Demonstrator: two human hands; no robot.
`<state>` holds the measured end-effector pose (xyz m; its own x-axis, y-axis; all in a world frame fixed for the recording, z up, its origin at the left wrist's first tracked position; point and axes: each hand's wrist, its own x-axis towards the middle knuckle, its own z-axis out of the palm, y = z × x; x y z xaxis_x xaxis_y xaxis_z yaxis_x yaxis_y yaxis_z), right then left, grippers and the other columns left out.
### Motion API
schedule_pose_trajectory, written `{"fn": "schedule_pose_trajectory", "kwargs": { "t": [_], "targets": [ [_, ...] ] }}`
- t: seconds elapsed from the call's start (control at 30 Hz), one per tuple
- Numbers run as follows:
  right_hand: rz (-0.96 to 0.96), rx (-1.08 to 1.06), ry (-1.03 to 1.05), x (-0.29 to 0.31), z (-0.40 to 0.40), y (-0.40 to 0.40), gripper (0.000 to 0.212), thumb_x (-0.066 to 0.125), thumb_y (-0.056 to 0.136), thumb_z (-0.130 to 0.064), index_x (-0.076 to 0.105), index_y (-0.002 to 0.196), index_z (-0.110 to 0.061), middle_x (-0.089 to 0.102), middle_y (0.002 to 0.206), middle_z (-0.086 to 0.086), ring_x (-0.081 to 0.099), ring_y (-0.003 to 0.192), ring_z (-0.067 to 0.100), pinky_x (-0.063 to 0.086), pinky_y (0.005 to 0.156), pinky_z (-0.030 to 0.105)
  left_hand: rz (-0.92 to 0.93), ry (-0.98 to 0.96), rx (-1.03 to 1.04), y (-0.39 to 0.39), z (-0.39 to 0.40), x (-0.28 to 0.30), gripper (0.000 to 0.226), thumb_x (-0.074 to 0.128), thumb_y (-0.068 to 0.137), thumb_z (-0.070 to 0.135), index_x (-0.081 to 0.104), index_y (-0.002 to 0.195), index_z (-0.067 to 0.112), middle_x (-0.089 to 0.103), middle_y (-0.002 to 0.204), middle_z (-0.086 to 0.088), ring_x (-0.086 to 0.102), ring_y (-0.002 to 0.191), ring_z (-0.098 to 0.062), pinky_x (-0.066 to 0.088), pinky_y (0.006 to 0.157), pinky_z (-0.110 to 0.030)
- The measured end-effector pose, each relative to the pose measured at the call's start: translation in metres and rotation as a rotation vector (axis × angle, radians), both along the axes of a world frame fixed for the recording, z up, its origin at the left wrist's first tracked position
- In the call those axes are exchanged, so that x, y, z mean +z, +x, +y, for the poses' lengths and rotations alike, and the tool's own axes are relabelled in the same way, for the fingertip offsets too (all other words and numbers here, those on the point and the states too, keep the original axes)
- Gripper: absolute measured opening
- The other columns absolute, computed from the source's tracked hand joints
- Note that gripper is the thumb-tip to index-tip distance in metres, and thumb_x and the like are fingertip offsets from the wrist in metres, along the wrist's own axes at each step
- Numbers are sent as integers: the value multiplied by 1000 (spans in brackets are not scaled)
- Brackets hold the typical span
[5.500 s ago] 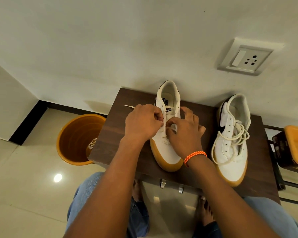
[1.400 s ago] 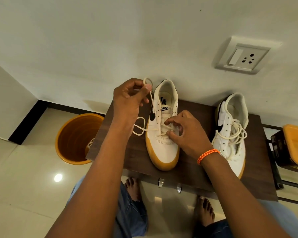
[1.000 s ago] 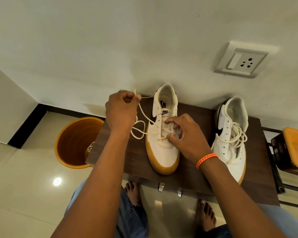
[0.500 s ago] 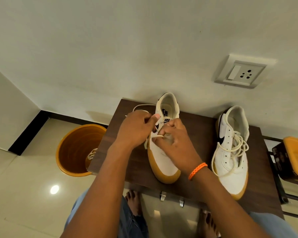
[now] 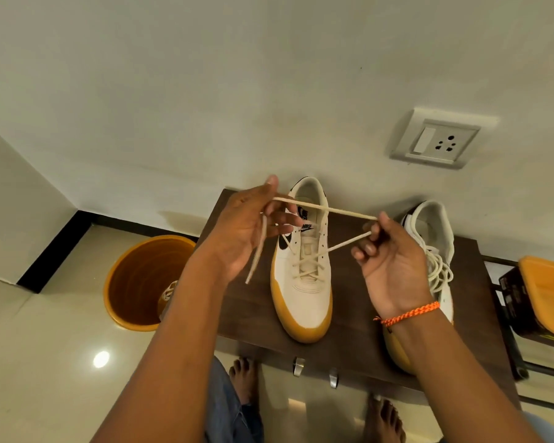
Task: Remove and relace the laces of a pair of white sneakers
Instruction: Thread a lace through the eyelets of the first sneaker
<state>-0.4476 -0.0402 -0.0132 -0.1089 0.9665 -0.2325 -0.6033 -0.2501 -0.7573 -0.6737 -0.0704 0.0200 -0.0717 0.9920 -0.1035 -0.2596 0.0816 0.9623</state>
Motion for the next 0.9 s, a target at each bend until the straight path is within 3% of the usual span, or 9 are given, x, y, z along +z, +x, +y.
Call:
{"fn": "schedule_pose_trajectory", "kwargs": {
  "t": [0.13, 0.23, 0.3, 0.37, 0.5, 0.57, 0.67, 0.77, 0.9],
  "targets": [
    [-92, -144, -160, -9, 3, -2, 25, 55, 101, -14, 55, 76, -19, 43, 68, -4, 31, 52, 10, 30, 54, 27, -301, 13, 45, -10, 3, 1, 45, 51, 109, 39, 58, 73, 14, 74, 112, -15, 74, 106, -36, 55, 104, -51],
    [-547, -156, -262, -16, 6, 1, 24, 60, 92, -15, 62, 68, -15, 45, 62, 0, 36, 50, 11, 33, 52, 30, -527, 75, 84, -11, 5, 2, 47, 51, 109, 36, 62, 68, 16, 76, 109, -10, 72, 115, -33, 56, 104, -45],
    [-1003, 42, -182, -20, 5, 6, 28, 67, 87, -19, 66, 60, -11, 51, 59, 5, 43, 53, 16, 38, 57, 33, -651, 107, 105, -10, 7, 0, 40, 57, 105, 38, 63, 72, 16, 76, 97, -5, 75, 101, -24, 59, 98, -40],
    [-1267, 355, 69, -18, 2, 7, 38, 72, 85, -24, 62, 51, -10, 49, 52, 6, 41, 49, 16, 37, 56, 31, -768, 158, 87, -14, 9, -4, 32, 63, 99, 40, 60, 78, 16, 69, 83, 2, 66, 71, -11, 58, 75, -27],
    [-1153, 971, 423, -10, -4, 7, 33, 74, 89, -24, 69, 60, -7, 59, 58, 8, 48, 54, 12, 43, 61, 34, -923, 226, 49, -27, 11, -9, 31, 61, 99, 43, 61, 81, 18, 57, 70, 6, 38, 53, -5, 32, 44, -17],
    [-1050, 1034, 478, -7, -8, 3, 23, 73, 94, -24, 78, 77, -11, 66, 65, 5, 53, 59, 11, 45, 62, 27, -784, 197, 38, -30, 9, -6, 31, 61, 99, 44, 64, 81, 19, 51, 69, 7, 31, 56, -5, 26, 43, -17],
    [-776, 603, 420, -4, -11, -12, 21, 60, 101, -6, 78, 109, -12, 73, 83, 12, 62, 67, 18, 50, 58, 25, -142, 55, -51, -15, 4, -1, 33, 65, 99, 45, 71, 85, 16, 49, 70, 2, 24, 62, -10, 19, 51, -22],
    [-355, 501, 234, -2, -9, -23, 37, 56, 96, -3, 67, 132, -10, 71, 99, 17, 66, 81, 33, 56, 63, 35, 361, -16, -223, 6, 5, -7, 40, 61, 104, 45, 82, 97, 11, 62, 75, -9, 44, 61, -10, 34, 56, -22],
    [-558, 401, 317, -7, -8, -23, 22, 66, 99, -4, 74, 119, -9, 77, 96, 16, 72, 77, 30, 61, 71, 35, 491, -1, -227, 8, 10, -16, 12, 69, 102, 19, 80, 103, 15, 78, 88, -14, 72, 87, -26, 55, 92, -58]
  ]
}}
